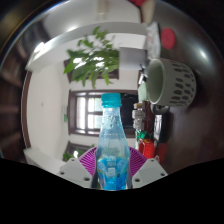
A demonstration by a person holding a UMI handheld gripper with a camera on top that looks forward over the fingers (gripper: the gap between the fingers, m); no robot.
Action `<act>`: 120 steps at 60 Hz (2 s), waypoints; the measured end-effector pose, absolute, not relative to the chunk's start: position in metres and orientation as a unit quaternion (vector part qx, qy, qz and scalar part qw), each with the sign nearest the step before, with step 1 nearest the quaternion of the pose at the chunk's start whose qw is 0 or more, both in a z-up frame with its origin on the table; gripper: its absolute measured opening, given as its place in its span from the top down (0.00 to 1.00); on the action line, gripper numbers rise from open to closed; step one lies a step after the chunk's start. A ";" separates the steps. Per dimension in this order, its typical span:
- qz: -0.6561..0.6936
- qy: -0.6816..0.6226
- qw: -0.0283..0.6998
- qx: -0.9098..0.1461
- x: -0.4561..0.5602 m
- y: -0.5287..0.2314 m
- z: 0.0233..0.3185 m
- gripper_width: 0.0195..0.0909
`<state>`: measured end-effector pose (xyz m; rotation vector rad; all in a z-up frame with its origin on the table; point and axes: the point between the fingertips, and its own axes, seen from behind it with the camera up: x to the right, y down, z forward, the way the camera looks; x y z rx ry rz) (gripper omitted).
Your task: Pour water
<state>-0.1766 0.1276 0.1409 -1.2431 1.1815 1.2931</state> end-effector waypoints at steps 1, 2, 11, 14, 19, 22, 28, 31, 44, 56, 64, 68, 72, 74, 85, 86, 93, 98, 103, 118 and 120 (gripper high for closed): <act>0.535 0.497 0.467 -0.499 -0.172 0.126 0.144 0.72; 0.541 0.508 0.461 -0.487 -0.166 0.127 0.143 0.72; 0.577 0.583 0.406 -0.404 -0.128 0.133 0.140 0.72; 0.589 0.602 0.381 -0.382 -0.124 0.145 0.135 0.72; 0.604 0.624 0.352 -0.348 -0.116 0.146 0.130 0.72; 0.608 0.635 0.343 -0.331 -0.113 0.144 0.132 0.72; 0.613 0.639 0.334 -0.324 -0.111 0.154 0.131 0.71; 0.611 0.636 0.334 -0.333 -0.113 0.154 0.129 0.72; 0.517 0.492 0.460 -0.529 -0.148 0.152 0.147 0.72; 0.293 0.226 0.595 -0.714 -0.134 0.166 0.191 0.72; 0.139 0.127 0.638 -0.747 -0.088 0.176 0.218 0.72; 0.075 0.114 0.645 -0.752 -0.054 0.179 0.228 0.72; 0.005 0.099 0.644 -0.758 -0.018 0.180 0.231 0.72; -0.023 0.091 0.642 -0.761 -0.001 0.180 0.232 0.72; -0.136 0.092 0.602 -0.781 0.103 0.175 0.189 0.72; -0.140 0.093 0.600 -0.782 0.115 0.181 0.177 0.72; -0.141 0.112 0.571 -0.801 0.148 0.176 0.122 0.72; -0.127 0.121 0.559 -0.810 0.159 0.179 0.087 0.72; -0.109 0.128 0.560 -0.811 0.163 0.182 0.062 0.72; -0.084 0.146 0.586 -0.793 0.164 0.173 0.045 0.59; -0.084 0.145 0.589 -0.790 0.164 0.173 0.045 0.55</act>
